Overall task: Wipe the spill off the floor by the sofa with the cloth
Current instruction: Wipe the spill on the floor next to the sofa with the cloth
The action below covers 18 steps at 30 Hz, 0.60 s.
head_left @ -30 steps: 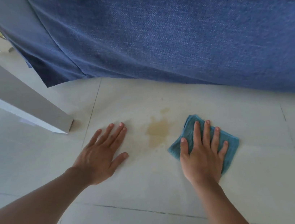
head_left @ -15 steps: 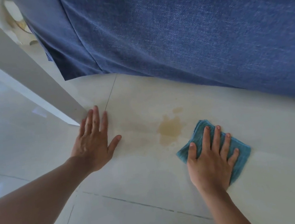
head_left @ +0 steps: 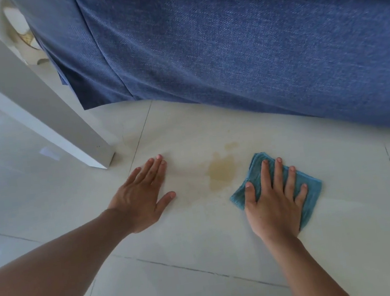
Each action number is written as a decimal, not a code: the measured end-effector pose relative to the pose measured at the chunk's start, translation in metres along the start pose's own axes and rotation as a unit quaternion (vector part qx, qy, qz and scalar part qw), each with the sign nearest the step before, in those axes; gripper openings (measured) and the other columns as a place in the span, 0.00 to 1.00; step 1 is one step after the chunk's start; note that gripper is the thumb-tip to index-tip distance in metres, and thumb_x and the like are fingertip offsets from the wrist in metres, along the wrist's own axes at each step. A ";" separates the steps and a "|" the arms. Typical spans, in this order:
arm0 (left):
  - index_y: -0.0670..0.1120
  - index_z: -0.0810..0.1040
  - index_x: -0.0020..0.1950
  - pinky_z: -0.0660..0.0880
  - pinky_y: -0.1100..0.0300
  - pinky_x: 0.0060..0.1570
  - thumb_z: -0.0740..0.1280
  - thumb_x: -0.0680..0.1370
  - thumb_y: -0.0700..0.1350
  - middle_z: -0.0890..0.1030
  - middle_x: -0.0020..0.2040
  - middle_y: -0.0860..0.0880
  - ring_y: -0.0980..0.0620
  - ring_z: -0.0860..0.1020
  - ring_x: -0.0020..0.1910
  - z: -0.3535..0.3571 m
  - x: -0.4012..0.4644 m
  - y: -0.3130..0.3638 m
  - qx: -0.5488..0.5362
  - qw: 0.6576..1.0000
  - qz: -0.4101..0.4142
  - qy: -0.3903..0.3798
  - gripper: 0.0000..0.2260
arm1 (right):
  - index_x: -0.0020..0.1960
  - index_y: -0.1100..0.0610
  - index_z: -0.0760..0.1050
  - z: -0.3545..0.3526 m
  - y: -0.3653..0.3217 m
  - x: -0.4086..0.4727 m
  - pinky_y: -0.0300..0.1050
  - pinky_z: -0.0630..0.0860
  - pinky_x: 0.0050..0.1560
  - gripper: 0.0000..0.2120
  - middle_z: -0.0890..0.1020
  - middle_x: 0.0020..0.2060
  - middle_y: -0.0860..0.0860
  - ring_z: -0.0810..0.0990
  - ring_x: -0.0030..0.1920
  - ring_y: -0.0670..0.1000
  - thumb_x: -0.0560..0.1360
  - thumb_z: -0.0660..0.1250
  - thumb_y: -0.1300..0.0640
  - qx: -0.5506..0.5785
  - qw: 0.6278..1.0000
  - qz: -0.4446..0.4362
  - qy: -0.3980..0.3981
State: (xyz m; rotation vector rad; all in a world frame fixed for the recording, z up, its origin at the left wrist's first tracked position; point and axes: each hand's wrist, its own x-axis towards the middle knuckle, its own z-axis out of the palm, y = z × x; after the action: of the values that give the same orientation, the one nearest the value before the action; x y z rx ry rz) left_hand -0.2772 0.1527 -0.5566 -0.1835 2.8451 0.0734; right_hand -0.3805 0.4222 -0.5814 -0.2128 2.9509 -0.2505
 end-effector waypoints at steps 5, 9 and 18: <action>0.44 0.34 0.79 0.40 0.57 0.76 0.33 0.74 0.68 0.34 0.79 0.47 0.50 0.36 0.79 0.003 -0.028 -0.016 -0.015 0.998 -0.050 -0.019 0.40 | 0.82 0.45 0.41 -0.006 -0.008 0.033 0.62 0.37 0.79 0.31 0.41 0.82 0.47 0.38 0.81 0.54 0.81 0.45 0.40 -0.007 0.999 -0.039 -0.029; 0.44 0.35 0.79 0.41 0.55 0.77 0.31 0.74 0.69 0.34 0.79 0.46 0.48 0.36 0.79 0.004 -0.046 -0.026 -0.009 0.997 -0.072 -0.033 0.40 | 0.81 0.43 0.41 -0.012 -0.016 0.056 0.62 0.37 0.79 0.30 0.42 0.82 0.45 0.38 0.82 0.53 0.81 0.45 0.44 -0.008 0.995 -0.092 -0.047; 0.41 0.57 0.80 0.58 0.47 0.76 0.38 0.79 0.66 0.47 0.81 0.42 0.41 0.52 0.80 -0.007 -0.056 -0.036 0.026 0.993 -0.111 -0.016 0.39 | 0.81 0.43 0.46 -0.010 -0.053 0.077 0.62 0.38 0.79 0.29 0.44 0.83 0.45 0.40 0.82 0.53 0.81 0.46 0.47 -0.010 0.982 -0.177 -0.063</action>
State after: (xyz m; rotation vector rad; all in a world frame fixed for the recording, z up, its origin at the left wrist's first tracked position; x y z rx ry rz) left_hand -0.2208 0.1232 -0.5347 -0.4820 2.7712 -0.0443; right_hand -0.4503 0.3604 -0.5748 -0.7290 2.7742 -0.2423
